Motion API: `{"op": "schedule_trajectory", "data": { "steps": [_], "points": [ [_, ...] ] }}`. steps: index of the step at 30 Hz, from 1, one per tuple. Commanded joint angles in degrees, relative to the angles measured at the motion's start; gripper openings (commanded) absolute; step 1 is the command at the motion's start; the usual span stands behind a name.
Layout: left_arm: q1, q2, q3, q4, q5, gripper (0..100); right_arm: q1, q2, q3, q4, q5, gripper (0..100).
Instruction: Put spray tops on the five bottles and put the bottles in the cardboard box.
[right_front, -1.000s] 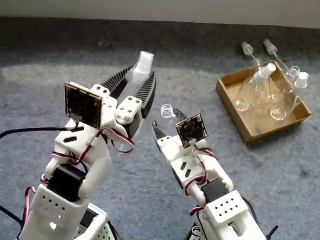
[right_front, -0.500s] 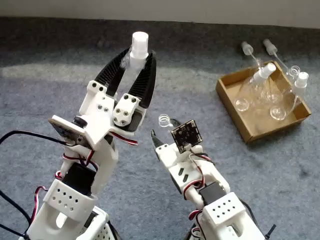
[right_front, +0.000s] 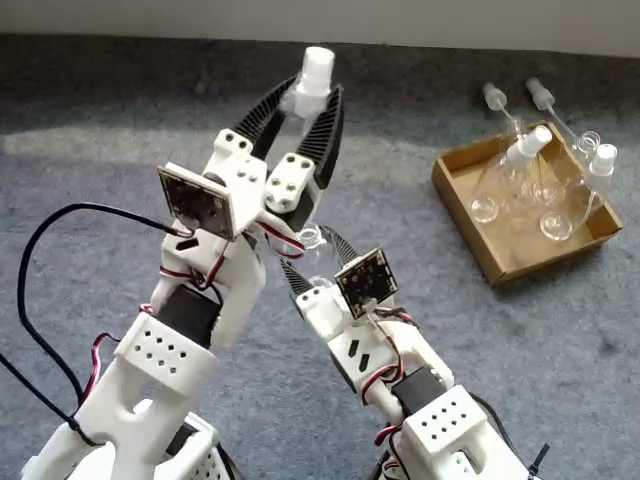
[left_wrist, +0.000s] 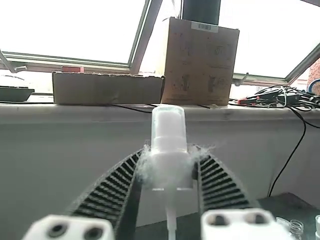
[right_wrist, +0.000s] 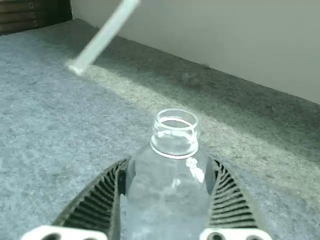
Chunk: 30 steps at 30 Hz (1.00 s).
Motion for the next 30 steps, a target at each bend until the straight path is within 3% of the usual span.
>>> {"op": "schedule_trajectory", "data": {
  "steps": [1, 7, 16, 23, 30],
  "points": [
    [2.2, 2.2, -4.4, -7.9, -0.8, 0, -0.6, -1.1, 0.1, -1.5, -0.5, 9.5],
    [2.7, 13.3, -7.7, -15.3, -8.0, 0, -0.5, -1.1, 3.7, -1.6, -0.5, 9.5],
    [1.4, 14.9, -7.4, -17.2, -8.4, 0, -0.5, -1.1, 3.6, -1.6, -0.5, 9.5],
    [3.6, 11.6, 0.6, -17.6, -8.1, 0, -0.5, -1.1, 3.8, -1.6, -0.5, 9.5],
    [1.5, 1.1, 8.6, -17.4, -8.3, 0, -0.4, -1.1, 4.0, -1.6, -0.5, 9.5]
  ]
}}
